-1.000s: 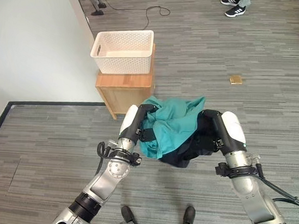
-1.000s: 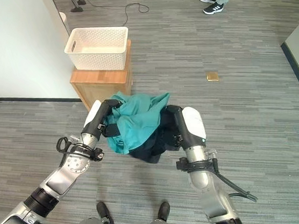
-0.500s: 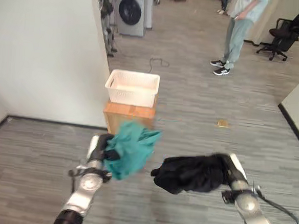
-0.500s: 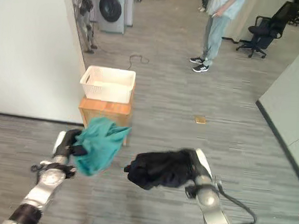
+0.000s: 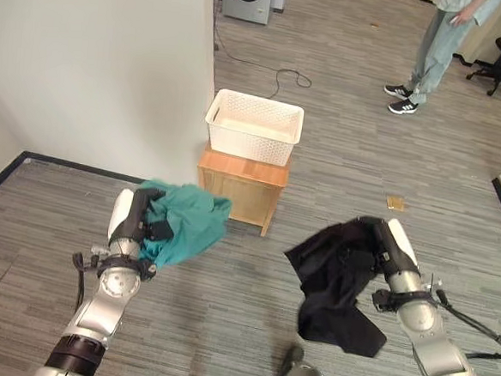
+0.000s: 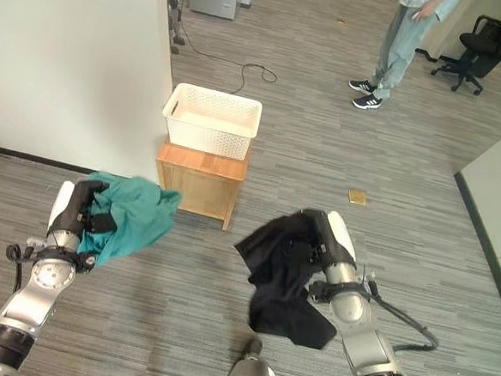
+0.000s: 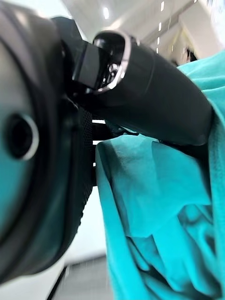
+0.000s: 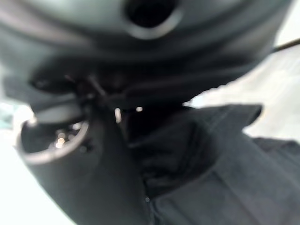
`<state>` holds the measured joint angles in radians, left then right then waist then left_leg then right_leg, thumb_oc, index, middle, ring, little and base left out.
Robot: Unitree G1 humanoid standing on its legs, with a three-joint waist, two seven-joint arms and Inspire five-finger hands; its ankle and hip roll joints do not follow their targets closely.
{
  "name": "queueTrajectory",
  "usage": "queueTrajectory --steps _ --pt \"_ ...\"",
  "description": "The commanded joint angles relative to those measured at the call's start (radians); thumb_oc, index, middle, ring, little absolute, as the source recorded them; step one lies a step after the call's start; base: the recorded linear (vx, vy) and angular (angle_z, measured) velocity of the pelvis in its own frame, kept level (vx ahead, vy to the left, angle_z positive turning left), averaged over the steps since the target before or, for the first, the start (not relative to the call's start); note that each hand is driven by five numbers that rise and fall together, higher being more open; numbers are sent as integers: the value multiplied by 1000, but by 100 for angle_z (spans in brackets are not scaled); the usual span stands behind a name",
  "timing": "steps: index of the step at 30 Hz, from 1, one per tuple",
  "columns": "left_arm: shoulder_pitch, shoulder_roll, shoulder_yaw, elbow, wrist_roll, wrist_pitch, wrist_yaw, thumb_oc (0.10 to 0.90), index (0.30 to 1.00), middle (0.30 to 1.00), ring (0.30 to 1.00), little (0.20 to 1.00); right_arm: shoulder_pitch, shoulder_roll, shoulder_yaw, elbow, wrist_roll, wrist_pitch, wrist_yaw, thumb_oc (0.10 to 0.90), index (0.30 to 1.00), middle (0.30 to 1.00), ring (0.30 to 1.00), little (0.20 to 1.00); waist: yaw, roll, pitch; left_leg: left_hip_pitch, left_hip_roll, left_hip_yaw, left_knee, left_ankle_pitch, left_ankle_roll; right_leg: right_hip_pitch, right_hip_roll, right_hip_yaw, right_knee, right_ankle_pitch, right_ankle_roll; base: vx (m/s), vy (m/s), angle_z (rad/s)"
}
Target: Pick up bed clothes into laundry basket.
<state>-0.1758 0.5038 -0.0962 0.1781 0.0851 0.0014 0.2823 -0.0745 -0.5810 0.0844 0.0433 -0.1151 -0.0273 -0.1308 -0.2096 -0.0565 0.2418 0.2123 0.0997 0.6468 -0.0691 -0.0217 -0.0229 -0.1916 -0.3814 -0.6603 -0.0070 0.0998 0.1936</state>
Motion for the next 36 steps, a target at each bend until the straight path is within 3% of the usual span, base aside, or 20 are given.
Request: queueTrajectory --steps 1,4,5,6,7,8,9,10,12,14,16,17,18,19,25,28,31,33,34,36 --pt "-125 27 13 -108 42 -128 55 400 300 300 300 300 -143 -50 -123 -117 -58 -74 -81 400 300 300 300 300 -27 1 -49 226 129 39 -18 -210 -157 -67 -74 12 9 13 14 449 -272 8" --pt "-97 18 2 -87 41 -136 45 400 300 300 300 300 -92 -77 -168 -190 -98 -78 -81 400 300 300 300 300 -72 -22 -75 292 121 15 -11 -250 -180 -17 -44 60 -18 33 18 543 -319 37" --pt "-64 -9 6 -78 13 -138 51 400 300 300 300 300 -84 -93 -189 -231 -107 -78 -93 400 300 300 300 300 -94 -30 -86 314 149 16 103 -201 -222 5 -26 73 -7 60 -2 305 -228 63" --pt "-61 -9 7 -79 12 -138 50 400 300 300 300 300 -81 -93 -188 -234 -107 -76 -92 400 300 300 300 300 -92 -19 -85 317 163 3 115 -217 -225 15 -8 88 -19 52 5 415 -394 52" --pt "-31 -29 25 -76 -26 -136 57 400 300 300 300 300 -75 -101 -198 -259 -111 -78 -97 400 300 300 300 300 -82 -15 -87 298 226 0 264 -104 -239 55 29 74 -31 55 -31 142 -170 9" --pt "-29 -29 26 -78 -26 -136 56 400 300 300 300 300 -73 -101 -198 -261 -111 -77 -96 400 300 300 300 300 -89 -12 -89 289 236 -8 272 -105 -239 59 34 63 -36 55 -34 263 -320 -17" --pt "0 -42 38 -76 -46 -134 60 400 300 300 300 300 -80 -112 -206 -276 -108 -82 -105 400 300 300 300 300 -62 -10 -88 254 270 -53 412 -10 -237 103 77 76 -57 25 -61 441 -451 -26" --pt "38 -50 47 -96 -60 -137 70 400 300 300 300 300 -100 -141 -238 -301 -105 -85 -132 400 300 300 300 300 -2 -27 -75 106 300 -182 689 52 -224 198 134 106 -80 -35 -117 643 -579 -91" --pt "77 -58 59 -120 -86 -145 82 400 300 300 300 300 -137 -167 -248 -318 -96 -81 -141 400 300 300 300 300 54 -60 -66 -64 269 -224 824 -45 -201 271 148 163 -80 -86 -130 558 -368 -112" --pt "133 -70 69 -171 -98 -161 88 400 300 300 300 300 -216 -209 -237 -334 -111 -92 -173 400 300 300 300 300 92 -49 -49 -169 323 -101 678 -83 -184 315 186 213 -80 -127 -110 386 -13 -82" --pt "144 -78 68 -186 -98 -163 84 400 300 300 300 300 -241 -228 -234 -336 -117 -95 -185 400 300 300 300 300 106 -45 -51 -181 305 -48 544 -85 -167 325 188 228 -80 -134 -97 337 172 -89" --pt "151 -96 65 -193 -102 -164 81 400 300 300 300 300 -300 -260 -213 -324 -133 -97 -207 400 300 300 300 300 132 -16 -63 -190 248 -5 219 24 -150 364 210 257 -80 -165 -77 373 244 -66" --pt "152 -97 67 -193 -102 -164 81 400 300 300 300 300 -302 -261 -211 -322 -132 -98 -207 400 300 300 300 300 133 -18 -62 -183 241 0 207 31 -150 365 207 259 -80 -164 -76 518 278 -67" --pt "154 -103 48 -204 -111 -170 83 400 300 300 300 300 -370 -316 -193 -291 -132 -92 -226 400 300 300 300 300 155 -12 -72 -212 232 17 78 78 -145 405 227 272 -80 -196 -76 257 86 -67" --pt "209 -132 31 -252 -160 -184 56 400 300 300 300 300 -530 -454 -91 -183 -120 -71 -230 400 300 300 300 300 185 17 -117 -148 200 61 -14 101 -115 492 265 248 -69 -210 -79 346 67 -42" --pt "226 -130 9 -242 -212 -184 55 400 300 300 300 300 -642 -505 -3 -53 -152 -26 -214 400 300 300 300 300 202 26 -97 -85 173 63 -18 42 -67 366 180 200 341 -200 -26 277 107 15" --pt "214 -118 -7 -215 -226 -186 56 400 300 300 300 300 -689 -510 40 28 -148 -10 -206 400 300 300 300 300 189 21 -73 -77 155 39 -18 25 -52 260 155 241 496 -184 -9 125 50 48" --pt "212 -117 -3 -203 -234 -190 53 400 300 300 300 300 -721 -518 61 60 -144 -3 -203 400 300 300 300 300 188 16 -69 -76 144 35 -18 19 -49 237 131 244 490 -193 -11 128 -77 19" --pt "223 -126 -9 -175 -244 -191 30 400 300 300 300 300 -716 -500 55 102 -118 4 -210 400 300 300 300 300 191 -4 -69 -86 127 -13 -18 -34 -57 216 114 261 285 -225 -48 183 -202 -1" --pt "241 -136 -2 -160 -260 -191 21 400 300 300 300 300 -680 -494 35 94 -115 8 -212 400 300 300 300 300 178 -26 -75 -84 106 -65 -18 -62 -65 210 144 306 101 -192 -47 215 -207 33"
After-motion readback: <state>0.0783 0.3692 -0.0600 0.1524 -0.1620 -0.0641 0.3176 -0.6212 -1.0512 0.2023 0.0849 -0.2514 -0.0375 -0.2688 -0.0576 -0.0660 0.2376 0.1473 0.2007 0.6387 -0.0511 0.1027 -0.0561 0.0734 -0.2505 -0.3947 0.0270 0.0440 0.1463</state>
